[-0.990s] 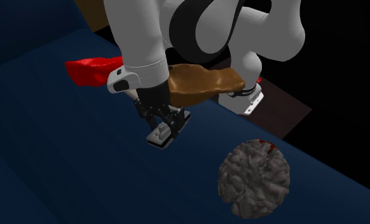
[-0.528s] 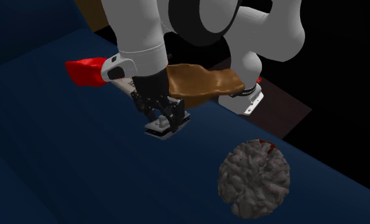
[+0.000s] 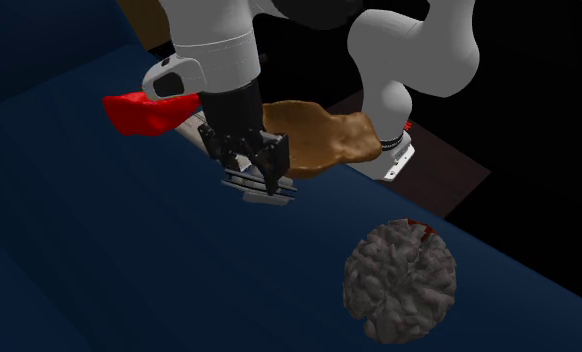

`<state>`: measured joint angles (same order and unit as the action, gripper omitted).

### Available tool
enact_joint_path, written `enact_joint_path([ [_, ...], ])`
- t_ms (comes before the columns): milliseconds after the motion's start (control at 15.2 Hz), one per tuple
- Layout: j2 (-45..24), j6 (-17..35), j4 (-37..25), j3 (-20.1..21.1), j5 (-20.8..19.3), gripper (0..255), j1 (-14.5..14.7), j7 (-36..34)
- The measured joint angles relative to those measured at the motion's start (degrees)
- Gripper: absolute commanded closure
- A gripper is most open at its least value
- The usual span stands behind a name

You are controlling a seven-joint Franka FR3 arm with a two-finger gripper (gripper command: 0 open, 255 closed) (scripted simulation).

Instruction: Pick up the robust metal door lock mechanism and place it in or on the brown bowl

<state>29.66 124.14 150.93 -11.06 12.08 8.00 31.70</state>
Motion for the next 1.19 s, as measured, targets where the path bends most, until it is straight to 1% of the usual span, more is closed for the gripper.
enact_joint_path([
  [462, 2.45, -6.09, -3.88, 0.62, -0.89, 255, -0.38, -1.91],
  [1188, 4.05, -14.77, -11.18, 1.12, -1.61, 255, -0.52, -4.16],
])
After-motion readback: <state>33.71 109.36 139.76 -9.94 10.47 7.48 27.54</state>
